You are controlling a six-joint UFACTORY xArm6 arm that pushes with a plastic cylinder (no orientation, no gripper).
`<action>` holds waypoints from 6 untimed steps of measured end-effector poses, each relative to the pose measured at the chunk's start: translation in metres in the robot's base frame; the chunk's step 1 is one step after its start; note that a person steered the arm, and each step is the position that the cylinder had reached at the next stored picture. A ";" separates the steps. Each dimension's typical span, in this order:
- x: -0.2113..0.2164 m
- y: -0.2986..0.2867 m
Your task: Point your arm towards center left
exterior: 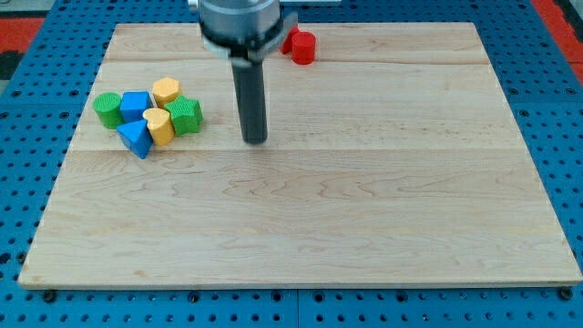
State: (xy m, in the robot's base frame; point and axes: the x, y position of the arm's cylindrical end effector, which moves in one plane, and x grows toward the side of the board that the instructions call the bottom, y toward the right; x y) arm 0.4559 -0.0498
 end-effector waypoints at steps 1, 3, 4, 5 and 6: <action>0.061 -0.051; 0.060 -0.254; 0.057 -0.255; 0.029 -0.255; -0.024 -0.254</action>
